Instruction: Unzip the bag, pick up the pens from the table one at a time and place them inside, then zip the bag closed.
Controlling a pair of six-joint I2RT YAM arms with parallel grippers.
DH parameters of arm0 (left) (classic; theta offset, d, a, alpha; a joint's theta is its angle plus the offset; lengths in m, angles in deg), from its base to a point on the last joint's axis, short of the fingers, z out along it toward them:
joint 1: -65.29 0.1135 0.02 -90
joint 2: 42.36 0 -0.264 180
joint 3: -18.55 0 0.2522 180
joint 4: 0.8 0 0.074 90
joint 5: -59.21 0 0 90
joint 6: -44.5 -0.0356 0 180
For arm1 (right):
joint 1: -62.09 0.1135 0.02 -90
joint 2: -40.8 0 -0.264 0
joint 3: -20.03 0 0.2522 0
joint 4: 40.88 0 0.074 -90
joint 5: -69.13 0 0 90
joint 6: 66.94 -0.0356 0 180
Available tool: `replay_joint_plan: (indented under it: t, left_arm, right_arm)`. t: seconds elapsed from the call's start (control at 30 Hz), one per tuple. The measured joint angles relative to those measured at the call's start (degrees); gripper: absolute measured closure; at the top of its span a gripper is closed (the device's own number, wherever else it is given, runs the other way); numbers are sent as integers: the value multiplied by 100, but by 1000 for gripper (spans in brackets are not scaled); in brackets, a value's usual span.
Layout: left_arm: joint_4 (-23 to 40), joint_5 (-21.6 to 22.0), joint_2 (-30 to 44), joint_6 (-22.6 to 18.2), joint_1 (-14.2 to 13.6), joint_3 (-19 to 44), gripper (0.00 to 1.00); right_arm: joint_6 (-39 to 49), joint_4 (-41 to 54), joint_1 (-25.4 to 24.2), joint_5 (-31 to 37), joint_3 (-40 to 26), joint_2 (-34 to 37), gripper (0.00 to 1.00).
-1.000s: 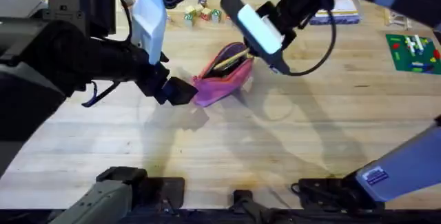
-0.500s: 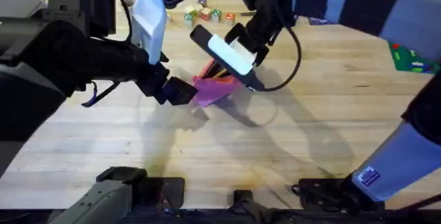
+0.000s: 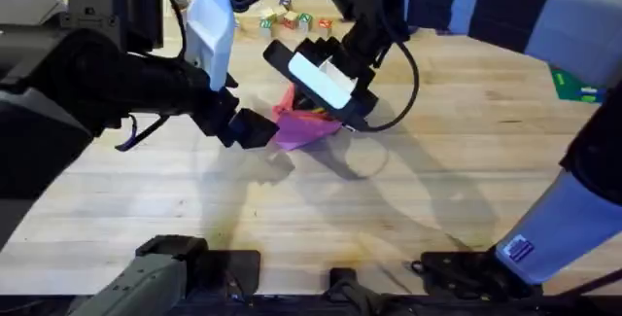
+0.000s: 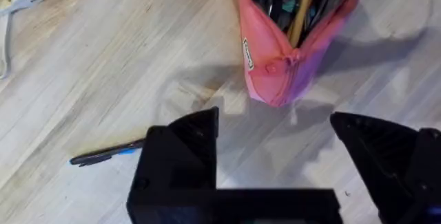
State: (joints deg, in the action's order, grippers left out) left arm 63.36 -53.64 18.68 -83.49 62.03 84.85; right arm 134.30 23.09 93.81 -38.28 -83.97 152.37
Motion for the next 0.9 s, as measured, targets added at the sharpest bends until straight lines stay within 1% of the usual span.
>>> replay_joint_plan:
  t: [0.03, 0.1, 0.7, 0.8, 0.9]
  left_arm:
    - [0, 0, 0, 0, 0, 0, 7]
    - [2, 0, 0, 0, 0, 0, 7]
    - [1, 0, -2, 0, 0, 0, 7]
    - [0, 1, -2, 0, 0, 0, 8]
    - [1, 0, -1, 0, 0, 0, 7]
  right_arm:
    - [-3, -3, 0, 0, 0, 0, 16]
    - [-2, -3, 0, 0, 0, 0, 5]
    - [-4, 31, 0, 54, 0, -24, 4]
    - [-7, 64, 0, 93, 0, -139, 4]
    - [-184, 86, 0, 114, 0, -406, 4]
